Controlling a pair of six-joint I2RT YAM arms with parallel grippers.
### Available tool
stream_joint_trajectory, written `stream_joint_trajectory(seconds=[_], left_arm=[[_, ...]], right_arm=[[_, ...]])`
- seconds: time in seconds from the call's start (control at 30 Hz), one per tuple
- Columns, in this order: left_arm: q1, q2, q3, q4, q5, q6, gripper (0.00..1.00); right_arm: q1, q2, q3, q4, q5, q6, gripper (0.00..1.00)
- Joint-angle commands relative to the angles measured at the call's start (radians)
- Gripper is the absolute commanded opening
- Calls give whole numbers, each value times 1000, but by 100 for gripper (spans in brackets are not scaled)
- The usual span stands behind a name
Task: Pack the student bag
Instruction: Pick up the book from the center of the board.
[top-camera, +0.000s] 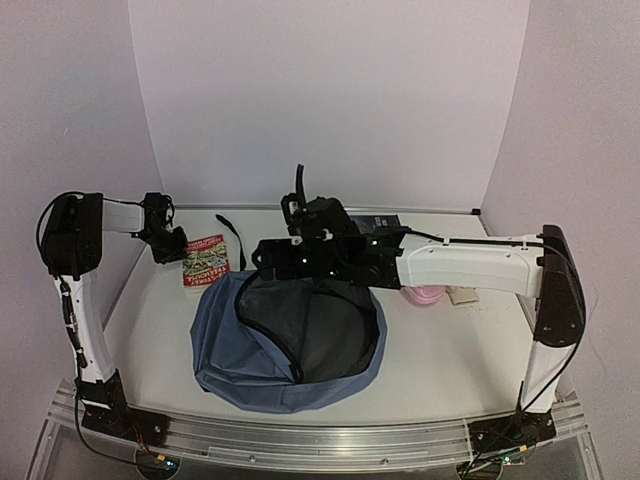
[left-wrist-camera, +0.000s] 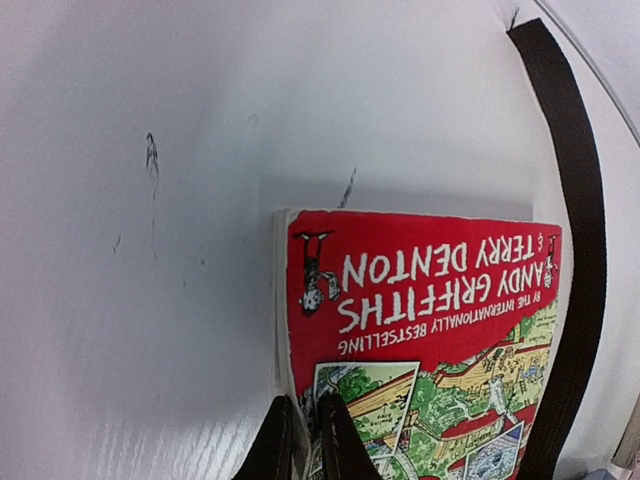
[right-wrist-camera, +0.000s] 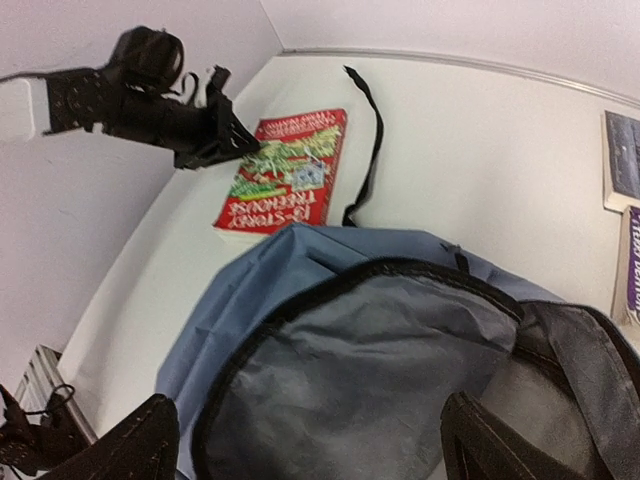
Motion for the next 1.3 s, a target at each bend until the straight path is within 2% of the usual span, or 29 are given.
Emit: stream_joint_trajectory(seconds=[0.0,0.33,0.6,0.77,0.97,1.2,1.27], left_arm=[[-53,-34,-146,-122,-32,-26,2],[-153,-148,-323,-60,-48,-89,1],[-166,-234,-351,-62,-47,-102,3],[-166,-289,-304,-117,-73,-107,16],[-166,-375,-315,-119,-61,-139,38],[-155,-394,-353,-78,-3,-182,54],[-137,-386,-376,-47,26,-206,55]], right_arm=[[-2,80,105,19,-62,-20,90],[-4,289,338,19,-143,-6,90],[-54,480,503,10,-257,33,81],[-80,585,610,-3,-279,-1,80],[-140,728,756,-14,-361,6,78],[-176,859,870,-23,-461,10,74],[-177,879,875,-25,-481,12,72]])
